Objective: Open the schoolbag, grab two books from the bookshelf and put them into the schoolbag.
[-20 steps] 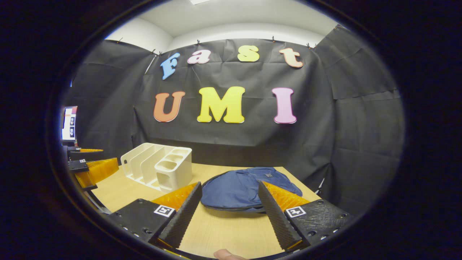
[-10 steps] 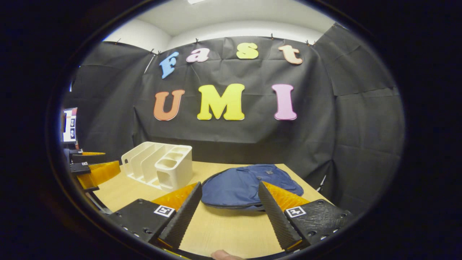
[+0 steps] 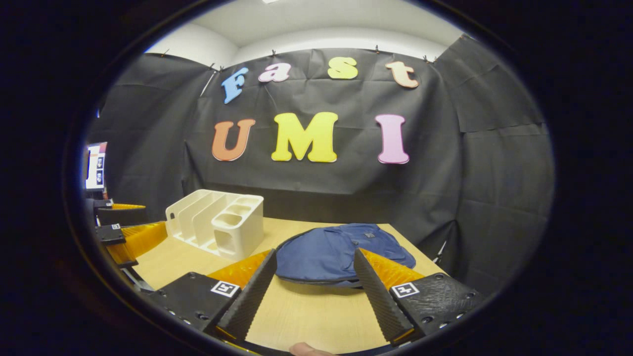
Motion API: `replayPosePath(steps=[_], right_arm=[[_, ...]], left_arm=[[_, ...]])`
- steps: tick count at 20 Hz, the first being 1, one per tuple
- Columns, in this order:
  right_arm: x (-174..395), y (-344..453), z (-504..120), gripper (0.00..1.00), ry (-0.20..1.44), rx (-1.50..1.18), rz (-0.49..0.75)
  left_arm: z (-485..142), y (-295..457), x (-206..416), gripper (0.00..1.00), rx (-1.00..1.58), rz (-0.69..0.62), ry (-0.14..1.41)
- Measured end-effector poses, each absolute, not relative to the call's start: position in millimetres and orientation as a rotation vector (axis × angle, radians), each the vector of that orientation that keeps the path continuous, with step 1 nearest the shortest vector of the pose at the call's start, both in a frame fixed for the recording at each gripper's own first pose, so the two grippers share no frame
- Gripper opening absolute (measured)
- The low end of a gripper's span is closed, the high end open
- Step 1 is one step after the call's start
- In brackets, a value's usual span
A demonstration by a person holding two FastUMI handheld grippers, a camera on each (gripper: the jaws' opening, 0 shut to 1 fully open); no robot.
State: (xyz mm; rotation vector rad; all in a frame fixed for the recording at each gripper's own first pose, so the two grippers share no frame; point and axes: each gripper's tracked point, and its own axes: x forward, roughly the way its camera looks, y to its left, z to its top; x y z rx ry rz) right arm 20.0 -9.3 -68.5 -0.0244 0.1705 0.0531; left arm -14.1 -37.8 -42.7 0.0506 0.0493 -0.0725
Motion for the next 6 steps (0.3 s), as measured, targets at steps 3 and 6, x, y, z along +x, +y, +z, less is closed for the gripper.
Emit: replayPosePath(steps=[3, 6], right_arm=[[20.9, -14.4, -65.3, 0.95, 0.165, -0.011, 0.045], [20.0, -15.0, -63.6, 0.95, 0.158, -0.016, 0.046]], left_arm=[[-45.2, -38.8, -14.2, 0.97, 0.039, -0.077, 0.058], [-49.2, -37.1, -11.6, 0.97, 0.040, -0.068, 0.069]])
